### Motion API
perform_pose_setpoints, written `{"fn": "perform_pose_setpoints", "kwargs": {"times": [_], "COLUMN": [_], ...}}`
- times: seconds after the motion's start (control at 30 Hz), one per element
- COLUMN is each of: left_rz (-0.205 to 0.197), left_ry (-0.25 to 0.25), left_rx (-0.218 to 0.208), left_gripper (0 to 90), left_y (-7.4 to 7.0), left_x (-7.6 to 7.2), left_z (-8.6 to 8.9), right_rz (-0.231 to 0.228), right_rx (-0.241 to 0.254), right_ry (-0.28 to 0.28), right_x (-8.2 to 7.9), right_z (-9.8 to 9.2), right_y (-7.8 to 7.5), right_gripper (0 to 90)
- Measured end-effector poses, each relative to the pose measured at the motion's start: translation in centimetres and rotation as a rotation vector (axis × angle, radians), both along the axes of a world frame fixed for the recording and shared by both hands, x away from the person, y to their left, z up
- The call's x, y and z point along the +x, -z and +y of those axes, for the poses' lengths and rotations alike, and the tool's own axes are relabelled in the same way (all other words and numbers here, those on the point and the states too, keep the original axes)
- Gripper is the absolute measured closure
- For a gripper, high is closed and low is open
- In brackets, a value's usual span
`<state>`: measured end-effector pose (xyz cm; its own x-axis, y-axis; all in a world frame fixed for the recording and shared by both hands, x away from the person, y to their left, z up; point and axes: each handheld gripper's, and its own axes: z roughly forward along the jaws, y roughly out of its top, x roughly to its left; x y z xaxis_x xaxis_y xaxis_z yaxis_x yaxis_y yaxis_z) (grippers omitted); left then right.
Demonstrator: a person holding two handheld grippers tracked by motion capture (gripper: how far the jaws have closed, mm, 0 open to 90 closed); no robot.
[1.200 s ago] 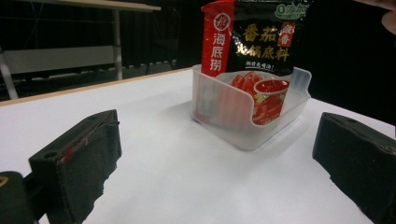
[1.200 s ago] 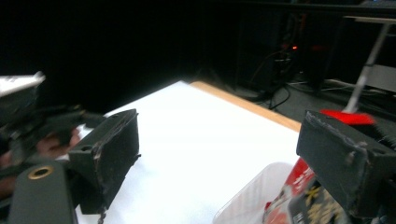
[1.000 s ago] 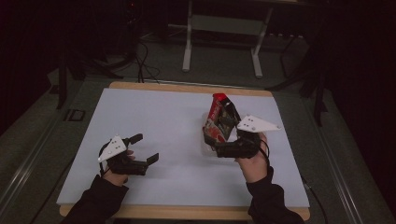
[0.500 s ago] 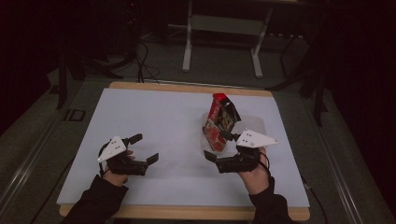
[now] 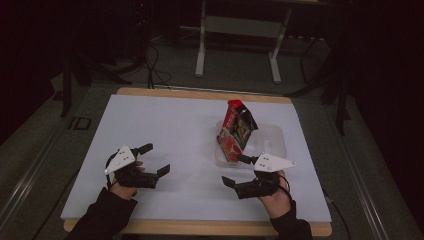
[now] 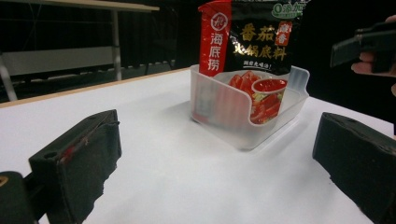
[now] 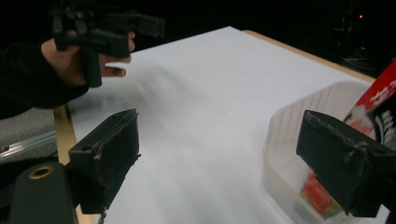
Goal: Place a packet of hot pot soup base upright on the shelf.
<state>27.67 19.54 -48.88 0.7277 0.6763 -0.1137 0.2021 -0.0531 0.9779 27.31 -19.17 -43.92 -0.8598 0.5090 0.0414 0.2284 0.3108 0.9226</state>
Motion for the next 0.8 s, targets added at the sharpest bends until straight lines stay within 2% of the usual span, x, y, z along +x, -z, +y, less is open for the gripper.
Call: {"fn": "perform_pose_setpoints", "kwargs": {"times": [0.27, 0.47, 0.7, 0.8], "left_rz": [-0.005, -0.004, -0.001, 0.0], "left_ry": [0.005, 0.004, 0.011, 0.01], "left_rx": [0.008, 0.016, 0.023, 0.019], "left_gripper": [1.7, 1.7, 1.7, 1.7], "left_y": [0.0, 0.1, 0.2, 0.2], "left_x": [0.0, 0.0, 0.0, 0.0], "left_z": [-0.1, -0.1, -0.2, -0.2], "right_rz": [0.012, -0.002, -0.003, -0.012], "right_rx": [-0.015, 0.027, 0.029, 0.014], "right_ry": [-0.008, -0.037, -0.013, -0.008], "right_x": [-0.6, -1.0, -1.2, -1.4], "right_z": [-0.7, -1.6, -2.8, -3.2], "right_y": [1.4, 1.8, 2.2, 2.5], "right_gripper": [13.0, 12.9, 12.9, 13.0]}}
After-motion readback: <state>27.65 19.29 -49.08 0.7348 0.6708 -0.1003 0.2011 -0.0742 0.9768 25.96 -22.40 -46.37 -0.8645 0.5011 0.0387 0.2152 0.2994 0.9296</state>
